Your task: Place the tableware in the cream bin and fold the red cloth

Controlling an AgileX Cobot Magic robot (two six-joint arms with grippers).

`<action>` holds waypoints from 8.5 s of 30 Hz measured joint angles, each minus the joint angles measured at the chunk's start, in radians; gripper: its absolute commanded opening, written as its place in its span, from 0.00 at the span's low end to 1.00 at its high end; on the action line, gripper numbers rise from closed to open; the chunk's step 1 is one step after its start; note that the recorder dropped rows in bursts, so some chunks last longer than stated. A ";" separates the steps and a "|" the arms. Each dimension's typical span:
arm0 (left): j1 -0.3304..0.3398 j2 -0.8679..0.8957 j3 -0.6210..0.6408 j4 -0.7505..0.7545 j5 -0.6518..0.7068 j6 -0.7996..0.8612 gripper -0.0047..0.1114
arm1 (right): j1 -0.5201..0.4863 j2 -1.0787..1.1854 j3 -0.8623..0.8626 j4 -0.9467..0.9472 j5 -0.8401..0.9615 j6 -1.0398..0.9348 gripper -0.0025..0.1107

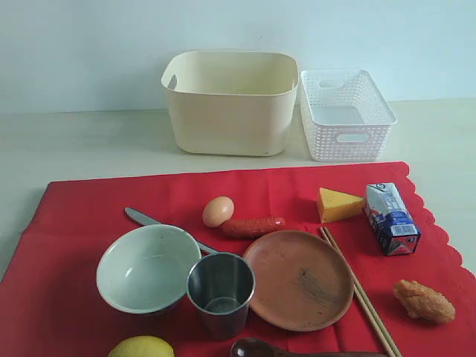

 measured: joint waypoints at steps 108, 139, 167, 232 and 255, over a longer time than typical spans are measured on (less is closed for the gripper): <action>0.000 0.000 0.000 0.000 0.000 0.000 0.04 | 0.000 0.985 -0.464 -0.079 0.206 -0.045 0.71; 0.000 0.000 0.000 0.000 0.000 0.000 0.04 | -0.002 1.888 -0.979 -0.375 0.178 0.255 0.61; 0.000 0.000 0.000 0.000 0.000 0.000 0.04 | -0.002 1.613 -0.997 -0.375 0.299 0.317 0.02; 0.000 0.000 0.000 0.000 0.000 0.000 0.04 | -0.016 2.632 -2.395 -0.229 0.653 0.212 0.33; 0.000 0.000 0.000 0.000 0.000 0.000 0.04 | -0.018 2.544 -2.403 -0.297 0.762 0.235 0.65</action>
